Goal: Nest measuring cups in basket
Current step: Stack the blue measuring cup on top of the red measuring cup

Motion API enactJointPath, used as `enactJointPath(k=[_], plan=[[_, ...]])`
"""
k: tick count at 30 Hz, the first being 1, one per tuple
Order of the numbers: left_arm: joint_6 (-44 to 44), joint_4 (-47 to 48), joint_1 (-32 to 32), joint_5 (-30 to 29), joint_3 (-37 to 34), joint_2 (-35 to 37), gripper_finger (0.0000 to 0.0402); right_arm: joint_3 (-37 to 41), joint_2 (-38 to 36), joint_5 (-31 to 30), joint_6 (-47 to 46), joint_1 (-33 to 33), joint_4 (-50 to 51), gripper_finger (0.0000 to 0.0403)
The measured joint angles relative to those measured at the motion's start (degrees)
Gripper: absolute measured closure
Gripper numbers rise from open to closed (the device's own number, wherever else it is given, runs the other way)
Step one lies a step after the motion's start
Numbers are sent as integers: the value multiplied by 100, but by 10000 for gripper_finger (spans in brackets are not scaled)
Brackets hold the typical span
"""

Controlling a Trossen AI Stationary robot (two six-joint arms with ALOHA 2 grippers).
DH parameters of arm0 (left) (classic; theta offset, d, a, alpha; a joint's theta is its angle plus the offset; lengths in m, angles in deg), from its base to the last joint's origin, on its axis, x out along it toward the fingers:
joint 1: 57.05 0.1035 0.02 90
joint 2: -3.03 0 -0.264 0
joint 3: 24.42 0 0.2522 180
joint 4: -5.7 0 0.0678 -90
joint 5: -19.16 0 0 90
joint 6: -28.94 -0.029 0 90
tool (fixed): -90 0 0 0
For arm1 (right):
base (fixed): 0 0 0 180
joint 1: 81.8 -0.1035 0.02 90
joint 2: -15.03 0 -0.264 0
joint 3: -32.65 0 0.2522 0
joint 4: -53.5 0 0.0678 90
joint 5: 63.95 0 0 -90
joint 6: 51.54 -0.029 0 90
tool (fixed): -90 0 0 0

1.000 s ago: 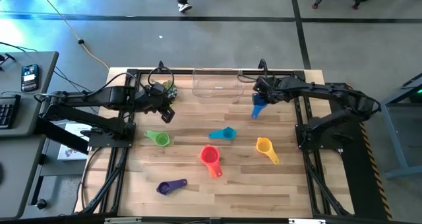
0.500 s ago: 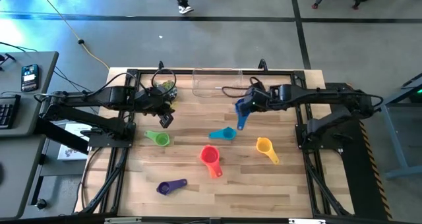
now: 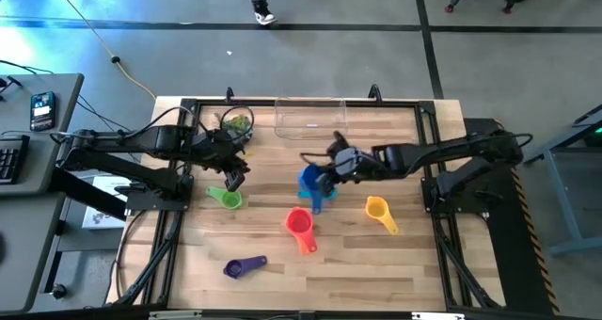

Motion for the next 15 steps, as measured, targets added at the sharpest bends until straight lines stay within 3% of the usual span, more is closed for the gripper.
enactJointPath(k=[7,15], plan=[[253,4,-291,34,2,0,312,0,674,379,130,-249,-905,403],[787,1,-420,32,2,0,312,0,1168,733,26,-507,-1000,403]])
